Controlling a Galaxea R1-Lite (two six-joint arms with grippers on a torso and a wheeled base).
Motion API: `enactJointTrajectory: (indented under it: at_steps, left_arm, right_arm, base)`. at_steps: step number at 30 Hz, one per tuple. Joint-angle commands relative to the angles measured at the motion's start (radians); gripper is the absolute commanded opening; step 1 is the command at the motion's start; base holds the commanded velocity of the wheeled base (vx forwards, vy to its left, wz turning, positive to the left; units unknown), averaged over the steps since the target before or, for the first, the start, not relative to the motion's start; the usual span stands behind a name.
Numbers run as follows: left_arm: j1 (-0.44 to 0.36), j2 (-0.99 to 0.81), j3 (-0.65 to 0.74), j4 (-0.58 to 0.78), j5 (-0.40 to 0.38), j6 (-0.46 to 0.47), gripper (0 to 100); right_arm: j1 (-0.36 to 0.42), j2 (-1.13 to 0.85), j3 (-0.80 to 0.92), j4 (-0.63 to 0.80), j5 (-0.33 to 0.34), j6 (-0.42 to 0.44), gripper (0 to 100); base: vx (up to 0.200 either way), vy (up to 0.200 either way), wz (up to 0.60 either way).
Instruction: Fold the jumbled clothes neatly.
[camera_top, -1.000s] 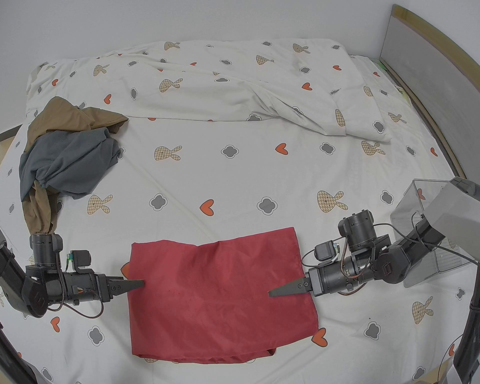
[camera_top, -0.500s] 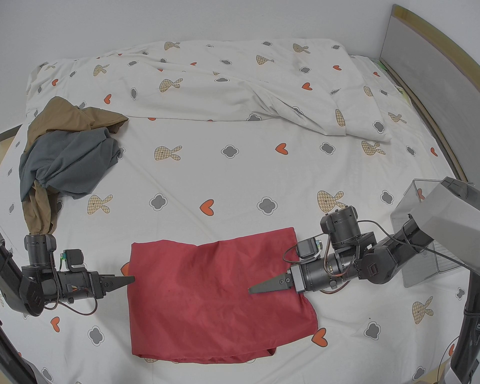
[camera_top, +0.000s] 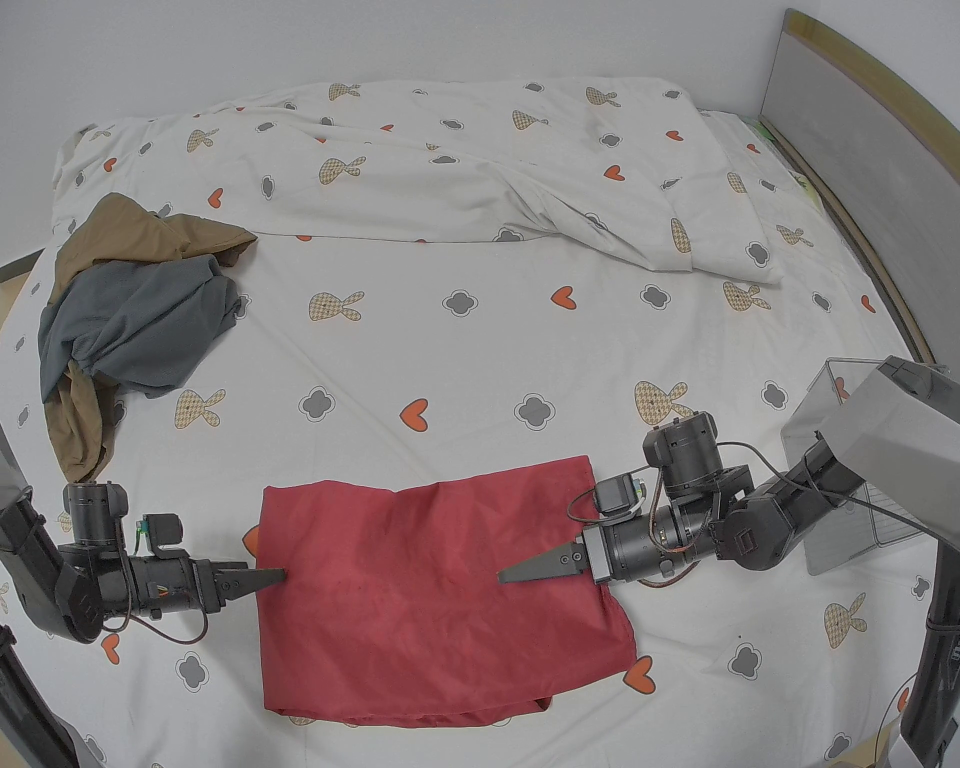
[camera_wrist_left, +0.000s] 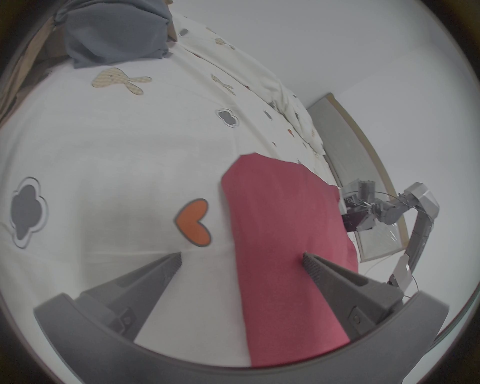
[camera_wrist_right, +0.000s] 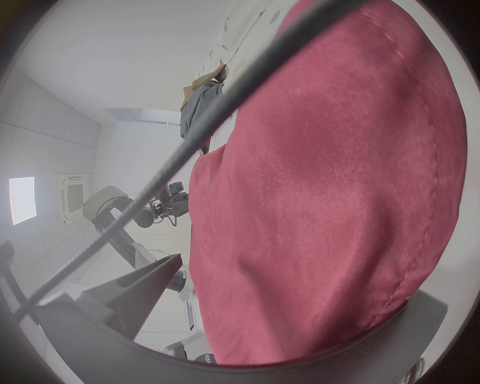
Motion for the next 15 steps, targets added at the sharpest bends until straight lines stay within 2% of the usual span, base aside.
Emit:
enactJointTrajectory:
  at_steps: [1,6,9,11,15]
  left_arm:
    - [-0.048,0.052,0.028,-0.04,-0.026,-0.003,100]
    - [-0.038,0.064,0.08,-0.164,-0.03,-0.005,100]
    - [-0.026,0.067,0.111,-0.222,-0.061,-0.008,100]
    - [-0.025,0.098,0.126,-0.25,-0.148,-0.011,100]
    - [-0.031,0.148,0.134,-0.285,-0.199,-0.01,100]
  right_arm:
    - [-0.001,-0.002,0.002,-0.001,0.0,0.0,100]
    - [-0.002,-0.003,0.014,-0.001,0.0,-0.002,100]
    - [-0.007,-0.003,0.014,-0.001,0.0,0.0,100]
    - [-0.009,-0.003,0.012,-0.001,0.0,0.0,100]
    - [-0.009,-0.006,0.015,-0.001,0.0,0.0,100]
  base:
    - [0.0,0.0,0.0]
    - [0.0,0.0,0.0]
    - [0.0,0.0,0.0]
    - [0.0,0.0,0.0]
    - [0.0,0.0,0.0]
